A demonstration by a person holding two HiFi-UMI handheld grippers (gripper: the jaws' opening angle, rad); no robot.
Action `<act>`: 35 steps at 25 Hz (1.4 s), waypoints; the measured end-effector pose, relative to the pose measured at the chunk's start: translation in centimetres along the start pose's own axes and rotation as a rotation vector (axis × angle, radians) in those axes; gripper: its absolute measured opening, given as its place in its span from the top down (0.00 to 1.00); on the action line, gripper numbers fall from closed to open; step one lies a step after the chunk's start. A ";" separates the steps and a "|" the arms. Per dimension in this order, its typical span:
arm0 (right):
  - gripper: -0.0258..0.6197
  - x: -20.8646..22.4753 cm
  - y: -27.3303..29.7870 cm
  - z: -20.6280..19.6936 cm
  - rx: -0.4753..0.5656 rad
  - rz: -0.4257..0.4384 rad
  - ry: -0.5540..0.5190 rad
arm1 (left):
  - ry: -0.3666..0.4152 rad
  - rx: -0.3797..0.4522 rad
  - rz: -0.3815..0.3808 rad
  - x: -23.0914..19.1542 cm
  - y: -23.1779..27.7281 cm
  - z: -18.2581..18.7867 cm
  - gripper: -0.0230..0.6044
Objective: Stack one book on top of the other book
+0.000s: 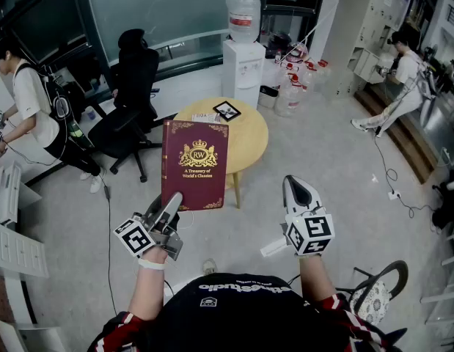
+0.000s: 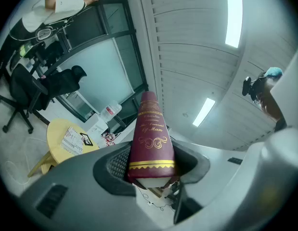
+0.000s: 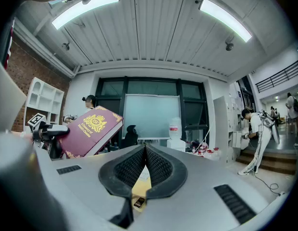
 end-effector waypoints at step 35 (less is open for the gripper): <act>0.91 -0.8 1.5 -0.8 0.023 0.044 0.044 | 0.107 -0.002 0.058 -0.1 0.3 0.6 0.62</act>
Point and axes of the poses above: the fingertips, and each gripper's own axes: y forward along the fingers, x to its right, z out of its top, the point moved 4 cm from there along -y, backward along the fingers, and after that the axes turned 10 degrees about -x, right-handed, at the moved point
